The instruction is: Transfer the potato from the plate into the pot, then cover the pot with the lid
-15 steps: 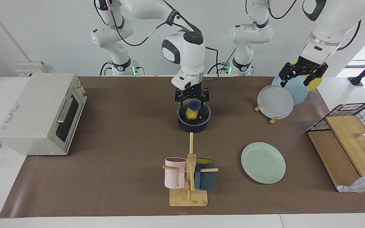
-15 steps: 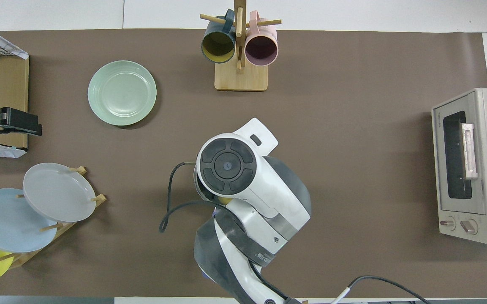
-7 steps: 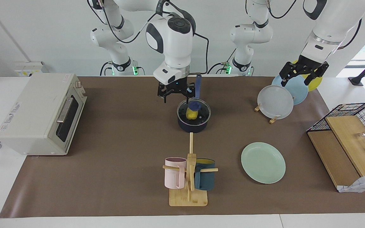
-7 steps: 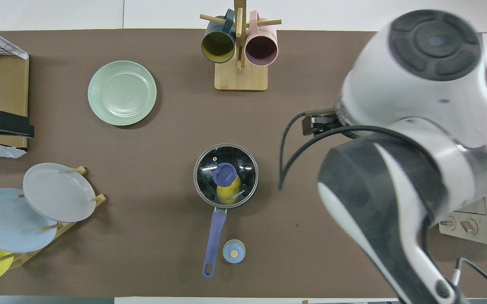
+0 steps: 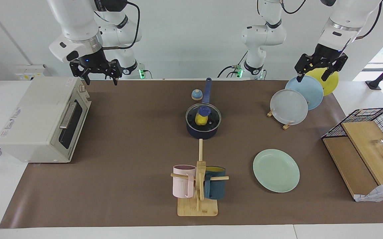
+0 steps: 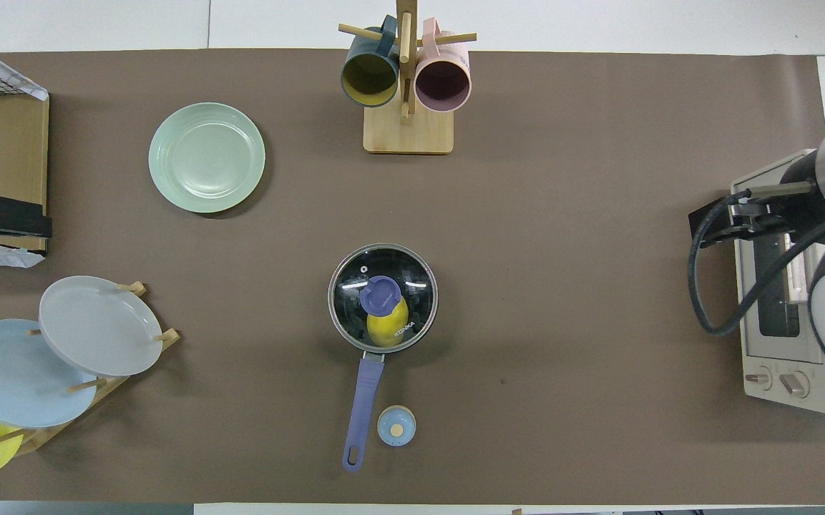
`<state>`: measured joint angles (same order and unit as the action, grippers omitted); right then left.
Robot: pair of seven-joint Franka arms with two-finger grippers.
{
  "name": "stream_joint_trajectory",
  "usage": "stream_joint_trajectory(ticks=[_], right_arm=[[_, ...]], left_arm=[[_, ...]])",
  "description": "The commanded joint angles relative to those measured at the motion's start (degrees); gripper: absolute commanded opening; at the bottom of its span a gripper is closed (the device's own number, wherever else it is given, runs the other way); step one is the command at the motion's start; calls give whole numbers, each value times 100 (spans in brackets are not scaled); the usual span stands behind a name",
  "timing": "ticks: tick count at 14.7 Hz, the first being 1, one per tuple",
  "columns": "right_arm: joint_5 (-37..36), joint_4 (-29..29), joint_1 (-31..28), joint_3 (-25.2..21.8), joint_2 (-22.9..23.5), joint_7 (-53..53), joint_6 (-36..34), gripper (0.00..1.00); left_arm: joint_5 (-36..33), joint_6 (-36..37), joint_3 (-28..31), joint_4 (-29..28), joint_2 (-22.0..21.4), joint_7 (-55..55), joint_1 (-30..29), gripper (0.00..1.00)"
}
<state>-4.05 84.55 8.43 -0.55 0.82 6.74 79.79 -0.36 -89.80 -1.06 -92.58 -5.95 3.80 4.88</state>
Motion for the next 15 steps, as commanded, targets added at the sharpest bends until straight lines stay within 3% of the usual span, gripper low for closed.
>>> stream_joint_trajectory(ticks=[1,15], right_arm=[[36,369,-280,2,-196,-479,36,100],[483,194,-395,-244,-73,-551,72,100]], left_arm=[[45,77,-35,-199,23,42,-66,100],[45,-12,27,-436,-47,7,-57,100]])
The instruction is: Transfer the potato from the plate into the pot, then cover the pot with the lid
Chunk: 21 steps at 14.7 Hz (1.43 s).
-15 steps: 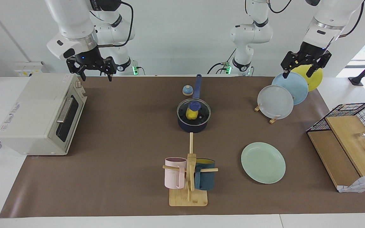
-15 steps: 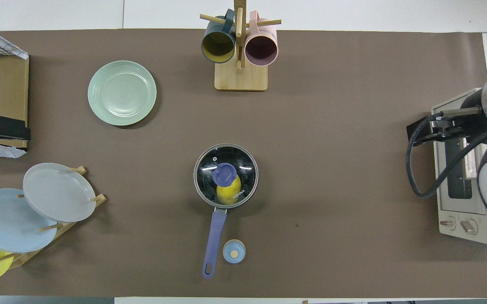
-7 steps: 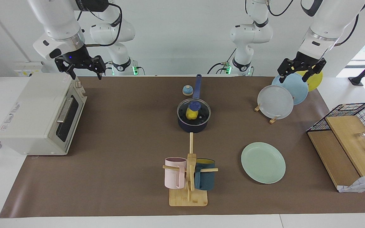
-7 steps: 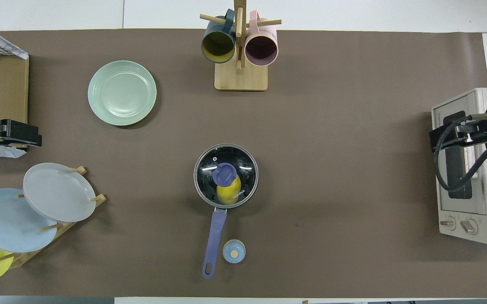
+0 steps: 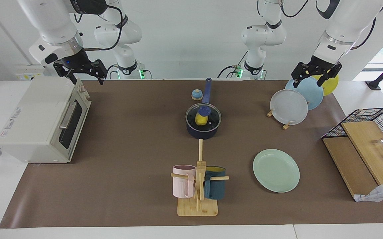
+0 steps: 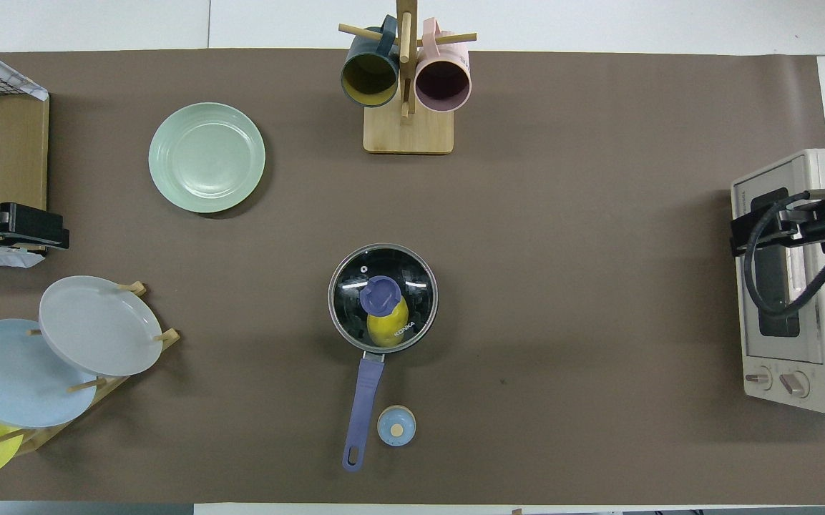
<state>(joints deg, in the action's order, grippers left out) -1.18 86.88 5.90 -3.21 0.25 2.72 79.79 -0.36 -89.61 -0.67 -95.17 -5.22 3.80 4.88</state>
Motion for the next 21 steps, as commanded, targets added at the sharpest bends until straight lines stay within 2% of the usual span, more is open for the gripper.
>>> stream_joint_trajectory(ticks=[1,10,21], right_arm=[[188,-57,-141,22,-7,-149,97,100],[118,39,-518,14,-16,-385,203,100],[56,57,-475,57,-25,-403,414,100]], left_arm=[[44,-30,-21,-203,-128,7,-48,100],[44,-39,-21,-204,-128,7,-57,100],[44,-109,-12,-168,-111,25,-57,100]])
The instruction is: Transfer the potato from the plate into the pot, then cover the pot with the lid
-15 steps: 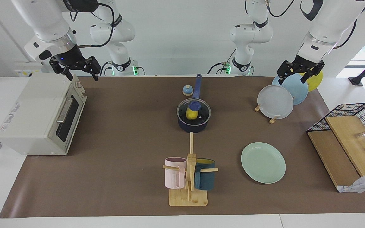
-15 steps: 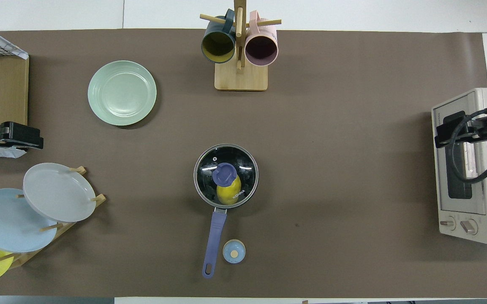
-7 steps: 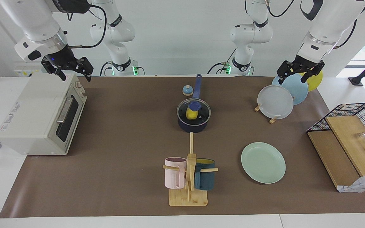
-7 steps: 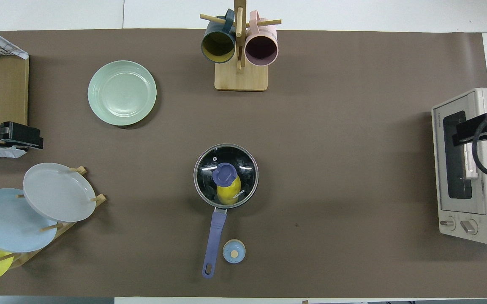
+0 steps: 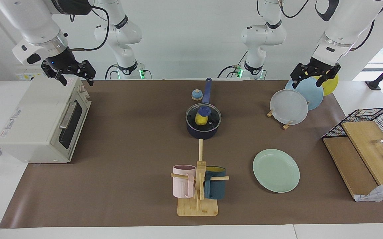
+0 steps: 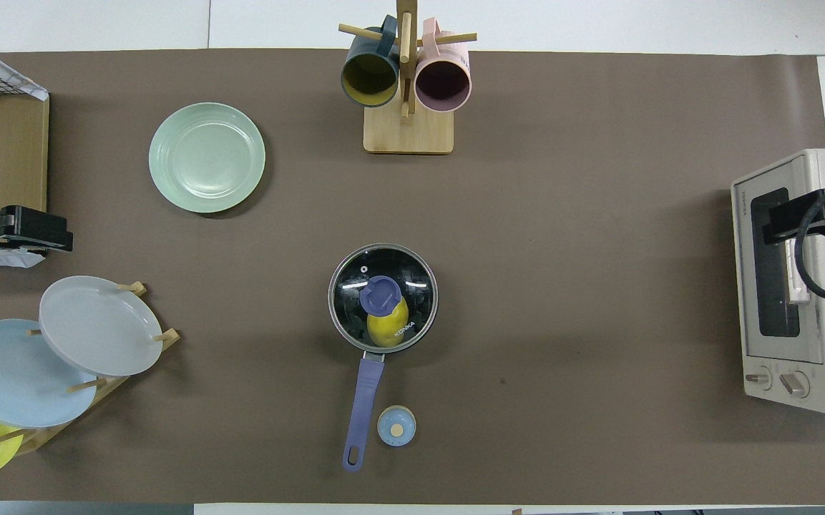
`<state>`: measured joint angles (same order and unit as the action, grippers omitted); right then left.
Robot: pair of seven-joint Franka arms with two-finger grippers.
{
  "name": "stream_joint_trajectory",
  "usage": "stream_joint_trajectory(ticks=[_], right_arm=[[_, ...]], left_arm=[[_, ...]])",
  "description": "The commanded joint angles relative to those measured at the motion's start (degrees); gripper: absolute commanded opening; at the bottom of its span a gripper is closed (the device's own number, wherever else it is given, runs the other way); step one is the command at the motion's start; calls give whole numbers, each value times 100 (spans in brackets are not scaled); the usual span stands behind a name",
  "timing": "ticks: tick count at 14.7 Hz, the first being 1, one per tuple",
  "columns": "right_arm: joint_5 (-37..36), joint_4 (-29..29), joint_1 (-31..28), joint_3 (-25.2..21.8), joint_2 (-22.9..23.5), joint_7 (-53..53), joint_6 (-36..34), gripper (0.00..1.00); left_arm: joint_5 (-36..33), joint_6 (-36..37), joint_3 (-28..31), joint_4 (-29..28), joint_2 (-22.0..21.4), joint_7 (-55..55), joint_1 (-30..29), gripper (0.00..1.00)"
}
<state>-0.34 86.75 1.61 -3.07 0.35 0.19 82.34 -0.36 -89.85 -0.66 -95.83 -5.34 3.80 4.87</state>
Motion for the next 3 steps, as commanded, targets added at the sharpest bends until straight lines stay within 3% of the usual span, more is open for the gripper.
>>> stream_joint_trajectory(ticks=[1,3], right_arm=[[-36,70,-46,43,-35,-151,159,100],[-37,79,-46,43,-35,-151,151,100]], left_arm=[[45,-86,-13,-103,-99,25,-57,100],[45,-86,-13,-103,-99,25,-57,100]])
